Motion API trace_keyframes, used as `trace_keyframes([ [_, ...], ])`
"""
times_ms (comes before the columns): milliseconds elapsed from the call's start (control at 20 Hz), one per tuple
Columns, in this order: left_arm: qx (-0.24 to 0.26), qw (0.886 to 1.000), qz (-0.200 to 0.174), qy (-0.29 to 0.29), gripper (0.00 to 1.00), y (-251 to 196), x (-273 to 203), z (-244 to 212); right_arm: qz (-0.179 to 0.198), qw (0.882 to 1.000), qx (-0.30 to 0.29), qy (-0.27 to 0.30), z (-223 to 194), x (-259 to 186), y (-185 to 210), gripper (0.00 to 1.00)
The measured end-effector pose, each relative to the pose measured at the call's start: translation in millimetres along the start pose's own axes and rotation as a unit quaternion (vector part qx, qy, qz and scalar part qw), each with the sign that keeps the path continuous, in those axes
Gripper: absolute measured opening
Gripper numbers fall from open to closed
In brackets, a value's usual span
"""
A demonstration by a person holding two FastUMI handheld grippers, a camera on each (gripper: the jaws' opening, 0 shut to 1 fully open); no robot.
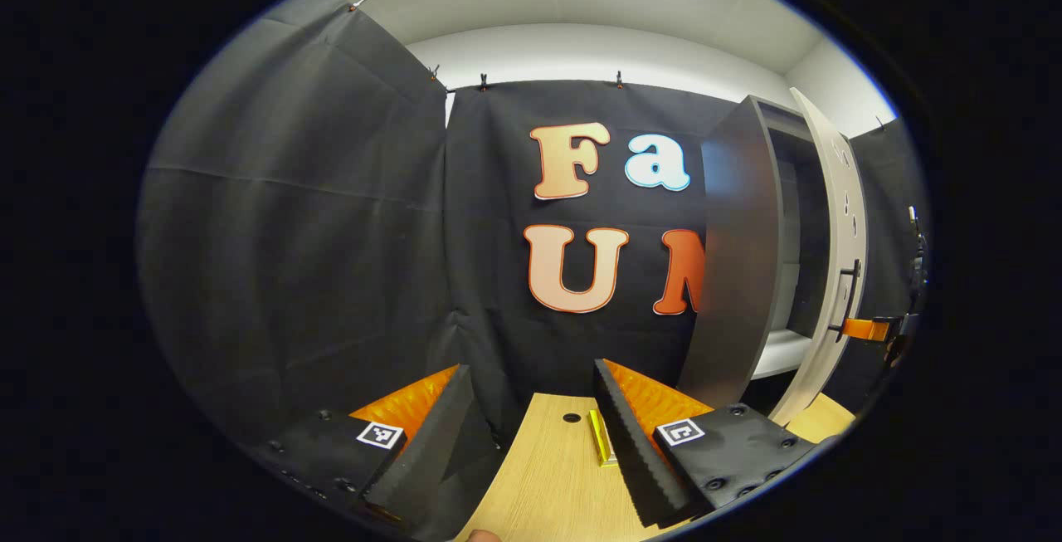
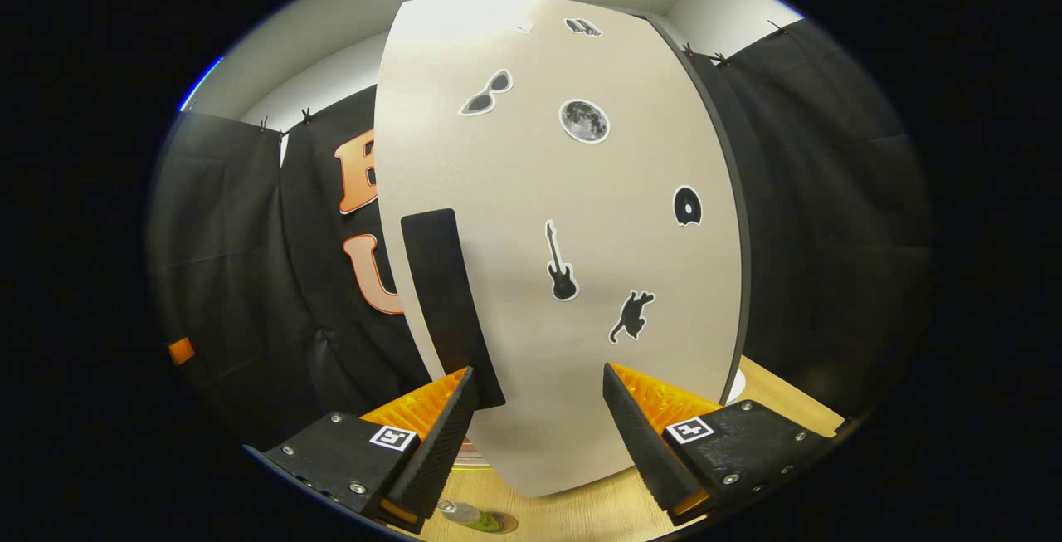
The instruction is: Open the cabinet door with the right hand, grasp the bottle in the cabinet with the left hand and place it on the coaster, then close the cabinet door with the right hand.
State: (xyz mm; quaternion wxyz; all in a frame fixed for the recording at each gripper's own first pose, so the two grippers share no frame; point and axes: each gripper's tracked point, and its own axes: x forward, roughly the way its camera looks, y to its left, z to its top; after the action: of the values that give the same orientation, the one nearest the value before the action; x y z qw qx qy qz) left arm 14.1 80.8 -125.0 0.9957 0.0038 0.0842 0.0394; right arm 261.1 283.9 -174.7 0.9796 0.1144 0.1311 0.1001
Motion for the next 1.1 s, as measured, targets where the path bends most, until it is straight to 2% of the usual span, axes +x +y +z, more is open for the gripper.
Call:
trace_keyframes([
  [650,0.017,1.000,-0.019,0.000,0.94,-8.8,23.2,10.7,-0.018,1.000,-0.012,-0.010,4.4,32.8,10.5,0.94],
  [1100,0.028,0.999,-0.019,-0.007,0.94,-12.7,30.5,28.1,-0.029,0.999,-0.019,0.002,9.7,35.3,12.6,0.94],
])
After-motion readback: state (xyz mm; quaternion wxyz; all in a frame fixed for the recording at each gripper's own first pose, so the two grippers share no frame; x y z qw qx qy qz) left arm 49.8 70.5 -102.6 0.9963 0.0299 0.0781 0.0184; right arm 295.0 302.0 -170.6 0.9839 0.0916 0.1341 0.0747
